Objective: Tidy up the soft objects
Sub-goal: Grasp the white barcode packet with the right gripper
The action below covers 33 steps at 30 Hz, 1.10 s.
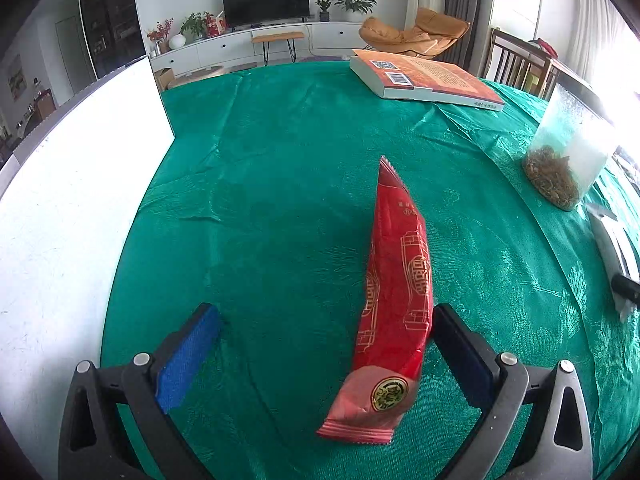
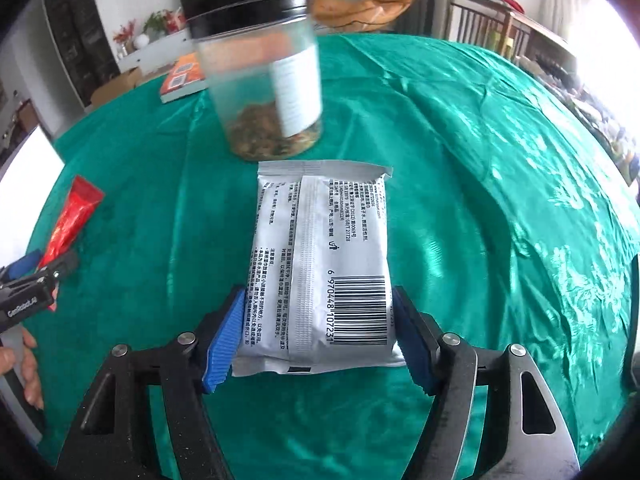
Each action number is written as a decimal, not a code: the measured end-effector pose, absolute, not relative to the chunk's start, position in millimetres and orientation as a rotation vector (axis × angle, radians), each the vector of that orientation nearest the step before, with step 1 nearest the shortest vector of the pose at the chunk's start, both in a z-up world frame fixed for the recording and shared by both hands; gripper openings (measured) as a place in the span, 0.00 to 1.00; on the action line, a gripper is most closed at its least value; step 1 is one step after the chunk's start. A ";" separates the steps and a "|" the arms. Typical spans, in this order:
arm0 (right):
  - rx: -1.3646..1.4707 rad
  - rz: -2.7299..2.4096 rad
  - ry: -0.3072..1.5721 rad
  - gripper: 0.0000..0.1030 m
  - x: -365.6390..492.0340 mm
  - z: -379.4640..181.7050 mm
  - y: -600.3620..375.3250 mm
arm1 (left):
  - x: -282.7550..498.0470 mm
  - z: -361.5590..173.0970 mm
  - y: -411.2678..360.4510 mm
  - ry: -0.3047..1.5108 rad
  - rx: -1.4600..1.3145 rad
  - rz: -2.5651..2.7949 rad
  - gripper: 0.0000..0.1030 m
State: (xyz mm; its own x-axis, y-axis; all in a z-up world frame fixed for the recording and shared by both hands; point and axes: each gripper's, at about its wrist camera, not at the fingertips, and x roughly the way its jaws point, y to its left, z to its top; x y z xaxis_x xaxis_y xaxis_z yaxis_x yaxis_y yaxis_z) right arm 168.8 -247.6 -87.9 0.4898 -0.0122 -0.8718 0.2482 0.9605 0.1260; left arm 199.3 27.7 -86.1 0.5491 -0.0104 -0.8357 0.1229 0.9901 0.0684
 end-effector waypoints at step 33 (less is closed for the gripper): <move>0.415 -0.204 1.065 0.81 198.5 -82.0 -371.4 | 180.2 -45.8 1.3 1.001 0.200 -0.099 1.00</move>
